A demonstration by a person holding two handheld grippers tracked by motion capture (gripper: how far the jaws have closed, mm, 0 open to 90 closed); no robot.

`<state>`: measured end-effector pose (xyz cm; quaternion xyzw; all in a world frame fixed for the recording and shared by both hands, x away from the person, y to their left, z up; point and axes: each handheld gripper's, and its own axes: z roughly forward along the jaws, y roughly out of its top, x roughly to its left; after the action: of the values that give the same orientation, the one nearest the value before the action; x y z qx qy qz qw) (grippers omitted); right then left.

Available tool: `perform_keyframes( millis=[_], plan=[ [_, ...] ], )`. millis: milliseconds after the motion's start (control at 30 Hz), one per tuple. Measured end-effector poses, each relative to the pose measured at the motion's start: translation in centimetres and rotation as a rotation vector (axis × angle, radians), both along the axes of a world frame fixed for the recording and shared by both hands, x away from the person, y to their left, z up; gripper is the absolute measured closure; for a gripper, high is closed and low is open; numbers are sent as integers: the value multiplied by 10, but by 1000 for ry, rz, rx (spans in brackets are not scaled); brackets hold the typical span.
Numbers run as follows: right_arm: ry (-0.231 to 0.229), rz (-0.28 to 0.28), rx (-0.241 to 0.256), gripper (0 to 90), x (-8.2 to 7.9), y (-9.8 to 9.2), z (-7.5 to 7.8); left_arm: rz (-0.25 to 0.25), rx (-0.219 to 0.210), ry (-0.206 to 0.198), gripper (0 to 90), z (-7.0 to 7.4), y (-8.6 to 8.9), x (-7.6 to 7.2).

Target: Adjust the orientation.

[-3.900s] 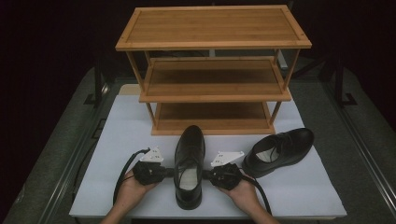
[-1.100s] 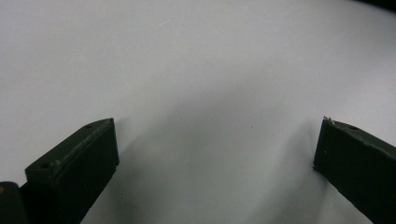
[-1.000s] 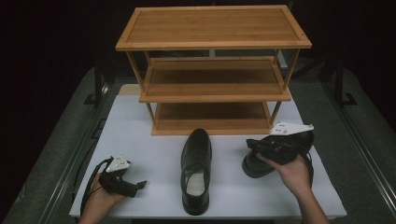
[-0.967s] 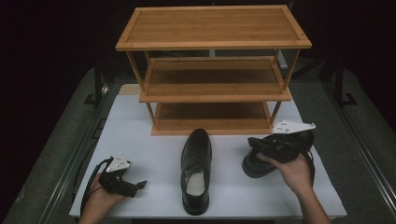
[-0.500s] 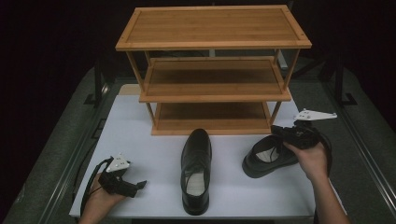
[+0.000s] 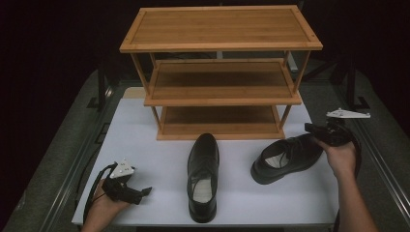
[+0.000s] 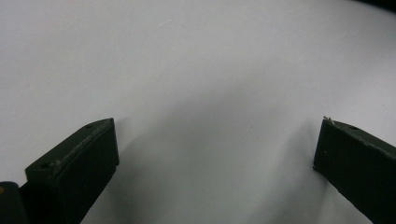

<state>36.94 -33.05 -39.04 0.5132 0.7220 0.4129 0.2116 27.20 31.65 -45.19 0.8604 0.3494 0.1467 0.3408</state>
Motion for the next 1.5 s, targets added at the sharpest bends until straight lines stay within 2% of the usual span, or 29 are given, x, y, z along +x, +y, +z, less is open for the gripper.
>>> perform_keyframes(
  millis=[100,367,567,633,800,1000,1100,1233,1500],
  plan=[
    [12,-47,-23,897,5,-13,-5,0,0,0,0,0,0,0],
    [42,-156,-26,897,12,-50,-17,1,-1,0,0,0,0,0],
    [85,-198,-27,897,15,-61,-32,0,-1,0,0,0,0,0],
    [104,-209,-42,897,17,-62,-37,0,-1,-1,0,0,0,0],
    [135,-207,-21,898,16,-61,-48,0,-1,-1,0,0,0,0],
    [111,-225,12,899,11,-59,-53,0,-1,1,0,0,0,0],
    [114,-201,19,899,12,-56,-53,0,-1,1,0,0,0,0],
    [109,-166,0,899,15,-45,-52,0,-1,0,0,0,0,0],
    [98,-110,6,899,12,-17,-53,0,-2,-1,0,0,0,0]
  ],
)
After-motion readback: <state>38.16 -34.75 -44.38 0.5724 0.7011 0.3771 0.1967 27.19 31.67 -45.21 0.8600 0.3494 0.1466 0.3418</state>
